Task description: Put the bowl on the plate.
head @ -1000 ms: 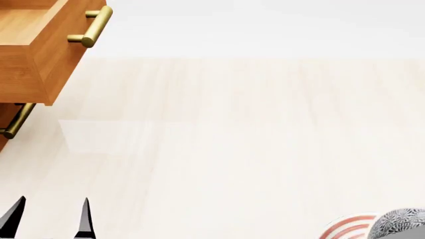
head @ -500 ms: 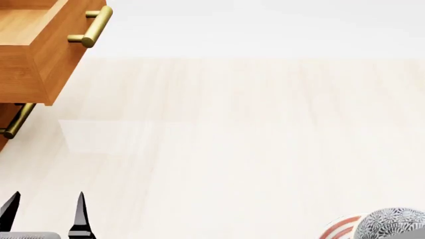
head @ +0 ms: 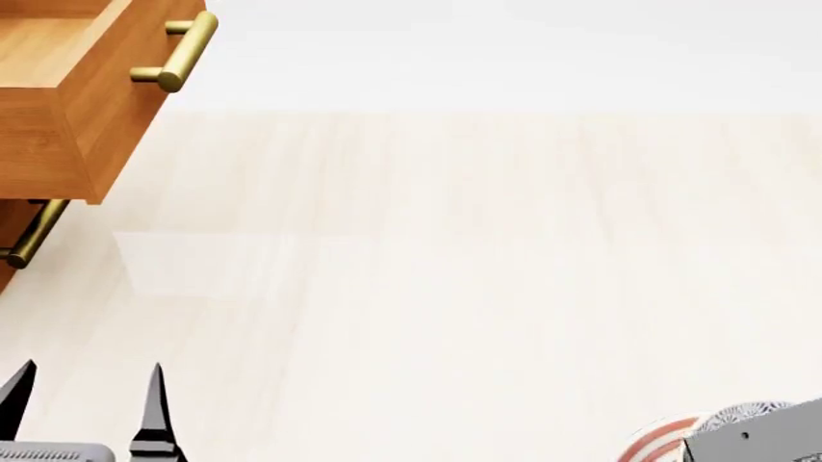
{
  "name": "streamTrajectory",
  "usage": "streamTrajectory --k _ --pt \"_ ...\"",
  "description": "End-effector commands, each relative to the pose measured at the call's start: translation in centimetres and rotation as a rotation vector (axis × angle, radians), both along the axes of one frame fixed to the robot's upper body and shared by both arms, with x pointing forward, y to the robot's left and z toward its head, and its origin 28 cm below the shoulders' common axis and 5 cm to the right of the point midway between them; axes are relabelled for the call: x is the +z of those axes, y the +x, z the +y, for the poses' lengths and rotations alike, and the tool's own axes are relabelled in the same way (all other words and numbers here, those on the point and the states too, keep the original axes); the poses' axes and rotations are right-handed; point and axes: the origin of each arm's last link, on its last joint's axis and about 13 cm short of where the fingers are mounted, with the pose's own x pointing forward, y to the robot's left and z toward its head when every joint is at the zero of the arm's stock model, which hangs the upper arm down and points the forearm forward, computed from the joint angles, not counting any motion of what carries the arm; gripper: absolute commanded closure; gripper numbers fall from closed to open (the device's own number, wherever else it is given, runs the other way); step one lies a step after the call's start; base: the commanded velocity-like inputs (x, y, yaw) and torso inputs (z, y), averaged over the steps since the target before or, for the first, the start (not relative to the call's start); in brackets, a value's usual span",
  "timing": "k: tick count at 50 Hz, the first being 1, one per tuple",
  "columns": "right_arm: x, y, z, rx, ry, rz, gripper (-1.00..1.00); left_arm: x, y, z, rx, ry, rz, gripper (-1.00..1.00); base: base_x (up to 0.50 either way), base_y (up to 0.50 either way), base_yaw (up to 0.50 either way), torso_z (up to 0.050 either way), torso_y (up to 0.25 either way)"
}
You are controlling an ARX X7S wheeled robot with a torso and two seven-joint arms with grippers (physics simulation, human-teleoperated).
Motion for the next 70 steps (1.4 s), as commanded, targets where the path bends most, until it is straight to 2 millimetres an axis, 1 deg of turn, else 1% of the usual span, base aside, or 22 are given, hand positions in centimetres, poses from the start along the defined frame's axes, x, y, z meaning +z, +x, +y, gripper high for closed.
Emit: streamTrajectory --k 1,2,5,10,12,13,17,18,21,22,23,24,25,26,27,39,44,55,57,60,70 --pt "2.0 0.1 0.5 0.016 -0.017 -0.079 -1.00 -0.9 -0.1 0.0 -0.001 0.000 -0.002 -1.00 0.00 0.00 0.00 0.000 0.000" --pt "2.2 0.1 0.6 0.016 -0.022 -0.086 -1.00 -1.4 -0.1 0.0 0.000 0.000 -0.002 -1.00 0.00 0.00 0.00 0.000 0.000" --pt "2.7 0.1 0.7 0.017 -0.029 -0.110 -1.00 -2.1 -0.1 0.0 -0.001 0.001 -0.002 -1.00 0.00 0.00 0.00 0.000 0.000" --pt "3.4 0.1 0.9 0.021 -0.042 -0.136 -1.00 -3.0 -0.1 0.0 -0.001 0.001 -0.004 -1.00 0.00 0.00 0.00 0.000 0.000" --pt "3.7 0.1 1.1 0.030 -0.048 -0.152 -1.00 -2.8 -0.1 0.0 -0.001 0.000 -0.003 -1.00 0.00 0.00 0.00 0.000 0.000" --pt "3.8 0.1 1.1 0.032 -0.049 -0.160 -1.00 -3.0 -0.1 0.0 -0.001 0.000 -0.003 -1.00 0.00 0.00 0.00 0.000 0.000" --pt "4.3 0.1 1.4 0.040 -0.050 -0.196 -1.00 -4.6 0.0 -0.1 -0.001 0.001 -0.004 -1.00 0.00 0.00 0.00 0.000 0.000" --pt "4.5 0.1 1.5 0.044 -0.055 -0.210 -1.00 -5.2 0.0 0.0 0.000 0.001 -0.005 -1.00 0.00 0.00 0.00 0.000 0.000" --pt "4.9 0.1 1.6 0.050 -0.050 -0.233 -1.00 -6.2 0.0 -0.1 -0.001 0.001 -0.004 -1.00 0.00 0.00 0.00 0.000 0.000" --pt "5.1 0.1 1.7 0.051 -0.053 -0.252 -1.00 -5.7 0.0 -0.1 -0.001 0.001 -0.004 -1.00 0.00 0.00 0.00 0.000 0.000" --pt "5.2 0.1 1.8 0.053 -0.048 -0.260 -1.00 -5.7 0.0 0.0 -0.001 0.000 -0.004 -1.00 0.00 0.00 0.00 0.000 0.000" --pt "5.3 0.1 1.8 0.054 -0.050 -0.263 -1.00 -4.0 -0.2 1.0 0.043 -0.006 0.036 -1.00 0.00 0.00 0.00 0.000 0.000" --pt "5.5 0.1 1.9 0.054 -0.052 -0.282 -1.00 -1.2 0.4 1.6 0.073 -0.012 0.034 -1.00 0.00 0.00 0.00 0.000 0.000" --pt "5.6 0.1 1.9 0.055 -0.051 -0.287 -1.00 0.8 0.1 0.6 0.028 -0.004 0.042 -1.00 0.00 0.00 0.00 0.000 0.000" --pt "5.7 0.2 1.9 0.054 -0.053 -0.298 -1.00 2.0 -0.1 0.0 0.000 -0.017 -0.004 -1.00 0.00 0.00 0.00 0.000 0.000" --pt "6.8 0.4 2.6 0.069 -0.038 -0.414 -1.00 1.3 -0.2 0.0 0.001 0.001 -0.006 -1.00 0.00 0.00 0.00 0.000 0.000" --pt "7.7 0.3 3.0 0.092 -0.032 -0.516 -1.00 0.7 -0.1 -0.1 0.002 0.005 -0.009 -1.00 0.00 0.00 0.00 0.000 0.000" --pt "7.8 0.3 3.6 0.114 -0.024 -0.542 -1.00 -0.4 0.1 -0.1 -0.009 0.023 -0.002 -1.00 0.00 0.00 0.00 0.000 0.000" --pt "7.7 0.4 3.6 0.116 -0.021 -0.548 -1.00 -1.1 0.2 -0.1 -0.013 0.025 -0.005 -1.00 0.00 0.00 0.00 0.000 0.000" --pt "7.7 0.4 3.7 0.119 -0.016 -0.553 -1.00 -0.3 0.3 -0.1 -0.015 0.032 -0.015 -1.00 0.00 0.00 0.00 0.000 0.000" --pt "7.5 0.4 3.8 0.130 -0.008 -0.577 -1.00 0.2 0.5 -0.1 -0.013 0.042 -0.033 -1.00 0.00 0.00 0.00 0.000 0.000"
